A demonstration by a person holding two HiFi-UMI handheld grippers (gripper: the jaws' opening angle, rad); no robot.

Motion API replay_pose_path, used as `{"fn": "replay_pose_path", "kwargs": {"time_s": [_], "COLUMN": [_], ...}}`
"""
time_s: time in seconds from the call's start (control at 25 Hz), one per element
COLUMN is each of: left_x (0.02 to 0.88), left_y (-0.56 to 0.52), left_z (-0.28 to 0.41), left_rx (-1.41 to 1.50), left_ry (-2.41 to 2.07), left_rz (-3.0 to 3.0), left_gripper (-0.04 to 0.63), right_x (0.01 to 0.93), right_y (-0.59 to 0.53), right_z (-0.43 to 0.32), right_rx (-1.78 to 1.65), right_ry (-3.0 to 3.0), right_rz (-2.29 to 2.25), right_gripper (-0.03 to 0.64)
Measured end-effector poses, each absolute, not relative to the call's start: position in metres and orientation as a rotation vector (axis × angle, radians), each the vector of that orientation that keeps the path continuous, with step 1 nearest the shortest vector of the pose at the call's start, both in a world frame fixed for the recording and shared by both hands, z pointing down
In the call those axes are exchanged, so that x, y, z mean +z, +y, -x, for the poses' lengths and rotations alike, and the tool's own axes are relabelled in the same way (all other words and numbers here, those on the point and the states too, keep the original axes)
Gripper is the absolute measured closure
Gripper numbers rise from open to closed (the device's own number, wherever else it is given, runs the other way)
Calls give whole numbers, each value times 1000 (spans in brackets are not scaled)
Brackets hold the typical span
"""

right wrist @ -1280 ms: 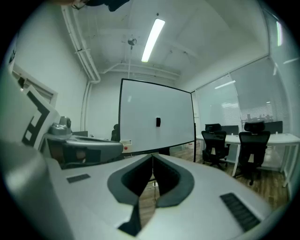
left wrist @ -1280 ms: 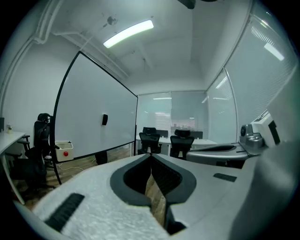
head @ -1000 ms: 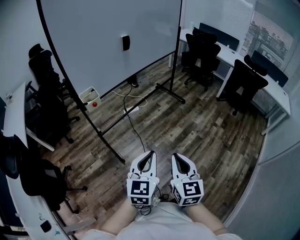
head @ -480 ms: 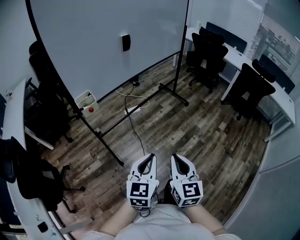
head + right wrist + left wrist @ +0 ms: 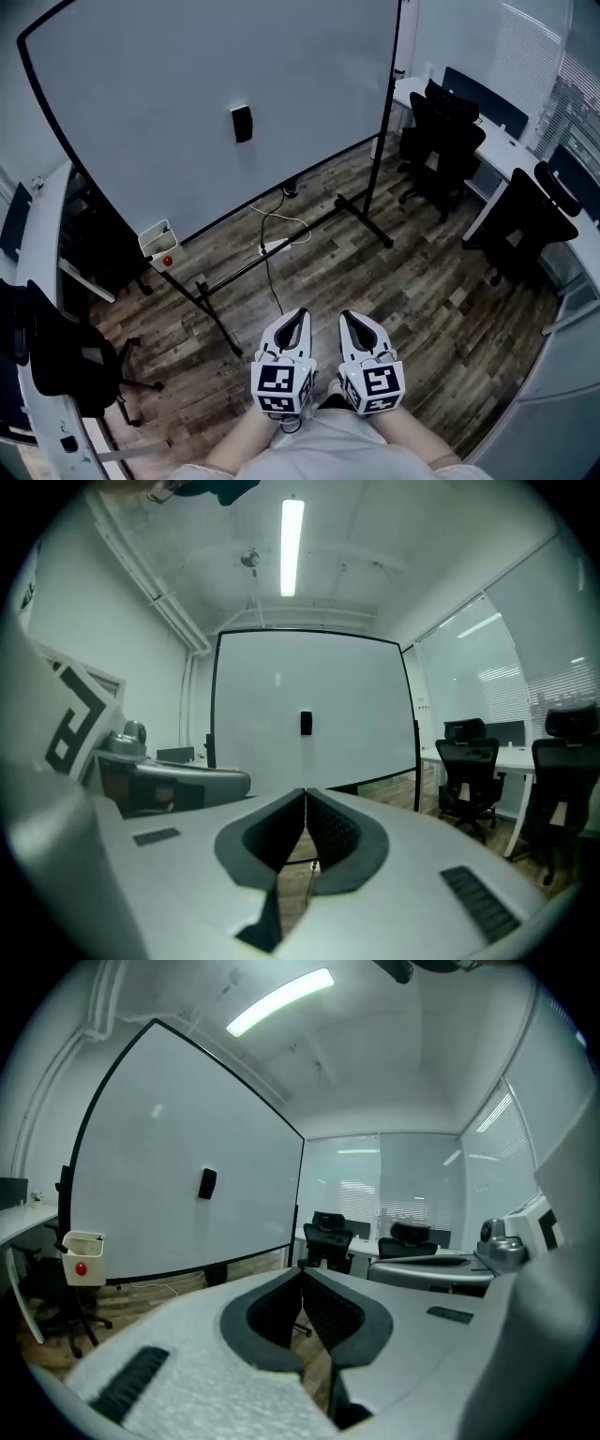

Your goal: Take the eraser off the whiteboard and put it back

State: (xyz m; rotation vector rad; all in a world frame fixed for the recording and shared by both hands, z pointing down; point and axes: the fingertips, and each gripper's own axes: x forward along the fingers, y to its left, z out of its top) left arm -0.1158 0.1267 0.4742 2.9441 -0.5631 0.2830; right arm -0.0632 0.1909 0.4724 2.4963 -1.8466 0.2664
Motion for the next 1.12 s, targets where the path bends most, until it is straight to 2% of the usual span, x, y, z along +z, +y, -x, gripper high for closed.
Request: {"fn": "replay_pose_path", "kwargs": {"time_s": [0.24,0.64,1.12], "left_x": [472,476,460], "left_y": [111,44,-128], "left_z": [59,16,-59], "left_rx": [271,290,206], "left_ry": [-663,-786,-880], "left_rz": [-2894,-2862,-2863], "left_gripper": [577,577,577], "right_x": [468,478,468], "right_y": [174,109,-71], "right_z": [-6,-54,-128], "right_rx": [264,290,230], "right_ry": [-1911,-1989,-2050], "right_rz": [-2425,-2381,-2322], "right_gripper": [589,589,589]}}
